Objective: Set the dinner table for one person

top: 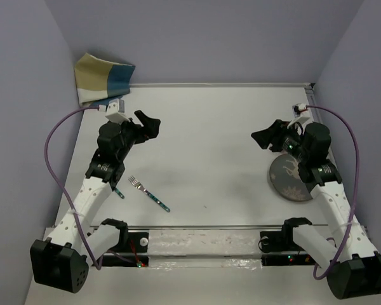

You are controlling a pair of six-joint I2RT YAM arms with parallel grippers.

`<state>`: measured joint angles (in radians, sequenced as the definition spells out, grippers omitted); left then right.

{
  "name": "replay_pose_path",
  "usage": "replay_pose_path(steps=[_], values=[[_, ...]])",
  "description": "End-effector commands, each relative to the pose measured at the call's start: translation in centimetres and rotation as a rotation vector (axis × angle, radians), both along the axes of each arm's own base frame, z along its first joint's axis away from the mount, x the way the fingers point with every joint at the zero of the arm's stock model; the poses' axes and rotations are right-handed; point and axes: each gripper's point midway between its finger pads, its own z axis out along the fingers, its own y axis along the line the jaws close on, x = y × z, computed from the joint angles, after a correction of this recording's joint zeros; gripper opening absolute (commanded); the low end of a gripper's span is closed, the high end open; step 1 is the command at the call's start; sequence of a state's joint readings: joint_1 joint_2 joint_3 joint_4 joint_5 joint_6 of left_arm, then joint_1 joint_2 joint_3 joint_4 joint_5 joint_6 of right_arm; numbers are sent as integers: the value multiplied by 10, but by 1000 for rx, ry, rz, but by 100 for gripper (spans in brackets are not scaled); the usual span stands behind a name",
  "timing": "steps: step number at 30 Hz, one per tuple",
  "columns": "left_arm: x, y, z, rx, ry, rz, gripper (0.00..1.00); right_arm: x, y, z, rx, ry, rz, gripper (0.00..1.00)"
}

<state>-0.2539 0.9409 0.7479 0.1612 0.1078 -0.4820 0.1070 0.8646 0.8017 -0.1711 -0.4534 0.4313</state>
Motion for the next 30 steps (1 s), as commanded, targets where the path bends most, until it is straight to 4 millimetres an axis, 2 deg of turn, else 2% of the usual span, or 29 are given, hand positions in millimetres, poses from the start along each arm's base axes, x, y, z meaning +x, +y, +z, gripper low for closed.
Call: replay_pose_path(steps=[1, 4, 7, 9, 10, 11, 13, 16, 17, 18, 20, 21, 22, 23, 27, 29, 30], values=[[18, 7, 38, -31, -104, 65, 99, 1, 16, 8, 22, -46, 56, 62], [32, 18, 43, -22, -111, 119, 99, 1, 23, 5, 10, -46, 63, 62], [62, 48, 37, -7, -71, 281, 99, 2, 31, 3, 5, -45, 71, 62], [87, 64, 23, 8, -19, 356, 99, 3, 34, 2, 2, -46, 70, 62], [97, 77, 19, 21, -5, 407, 99, 4, 33, 1, -1, -45, 67, 62], [115, 94, 9, 33, 27, 461, 99, 3, 36, 0, -4, -43, 72, 62], [138, 120, -8, 25, 68, 541, 92, 1, 42, -4, -8, -34, 91, 62], [158, 144, -27, 20, 114, 627, 85, 0, 44, -11, -13, -18, 95, 62], [171, 153, -40, 26, 147, 653, 84, -1, 46, -14, -13, -14, 97, 62], [175, 171, -43, 31, 154, 704, 83, -2, 49, -16, -13, -10, 105, 62], [192, 190, -57, 41, 176, 759, 84, -2, 53, -20, -15, -4, 114, 62], [198, 195, -61, 43, 182, 769, 83, 0, 53, -21, -17, -2, 113, 62], [207, 202, -55, 40, 171, 795, 82, 0, 57, -24, -18, 6, 122, 62], [216, 209, -77, 51, 208, 812, 82, 1, 57, -25, -19, 7, 122, 62], [243, 239, -98, 32, 225, 869, 81, 3, 66, -25, -25, 2, 150, 62], [259, 247, -113, 25, 239, 881, 81, 3, 71, -29, -30, 13, 168, 62], [264, 250, -118, 26, 243, 884, 81, 6, 72, -22, -26, -17, 171, 62]])
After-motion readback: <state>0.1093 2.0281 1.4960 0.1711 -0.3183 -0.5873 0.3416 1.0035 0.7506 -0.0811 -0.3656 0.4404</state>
